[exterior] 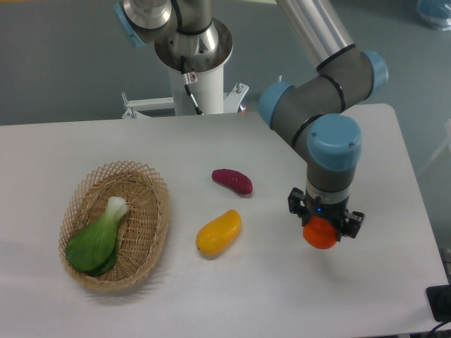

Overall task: Place the orange in the basket
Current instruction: 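Carry the held orange with the gripper toward the wicker basket, then lower the orange into the basket beside the bok choy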

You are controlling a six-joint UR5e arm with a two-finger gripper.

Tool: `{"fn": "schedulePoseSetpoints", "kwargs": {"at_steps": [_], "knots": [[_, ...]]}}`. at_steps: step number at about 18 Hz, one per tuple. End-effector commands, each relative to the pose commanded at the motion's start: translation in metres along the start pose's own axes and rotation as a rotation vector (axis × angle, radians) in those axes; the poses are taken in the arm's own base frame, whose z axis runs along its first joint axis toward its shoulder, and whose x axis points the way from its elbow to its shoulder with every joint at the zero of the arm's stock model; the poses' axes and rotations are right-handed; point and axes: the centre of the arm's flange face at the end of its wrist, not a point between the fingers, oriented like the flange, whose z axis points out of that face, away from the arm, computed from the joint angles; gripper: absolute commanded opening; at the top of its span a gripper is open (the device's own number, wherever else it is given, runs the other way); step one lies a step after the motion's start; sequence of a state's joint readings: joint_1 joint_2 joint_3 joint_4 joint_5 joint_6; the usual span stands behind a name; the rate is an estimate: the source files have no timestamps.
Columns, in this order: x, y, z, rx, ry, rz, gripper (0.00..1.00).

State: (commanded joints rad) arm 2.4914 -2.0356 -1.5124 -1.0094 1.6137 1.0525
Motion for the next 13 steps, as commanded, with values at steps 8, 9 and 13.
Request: {"fn": "schedulePoseSetpoints", "kwargs": {"at_steps": [8,9,13], "knots": [[0.087,-0.066,-0.004,0.005,0.012,0.033,0.73],[0.098,-0.076,-0.006,0.010,0.011,0.040,0.73],[0.140,-0.107,-0.010,0.021,0.012,0.062,0.73]]}}
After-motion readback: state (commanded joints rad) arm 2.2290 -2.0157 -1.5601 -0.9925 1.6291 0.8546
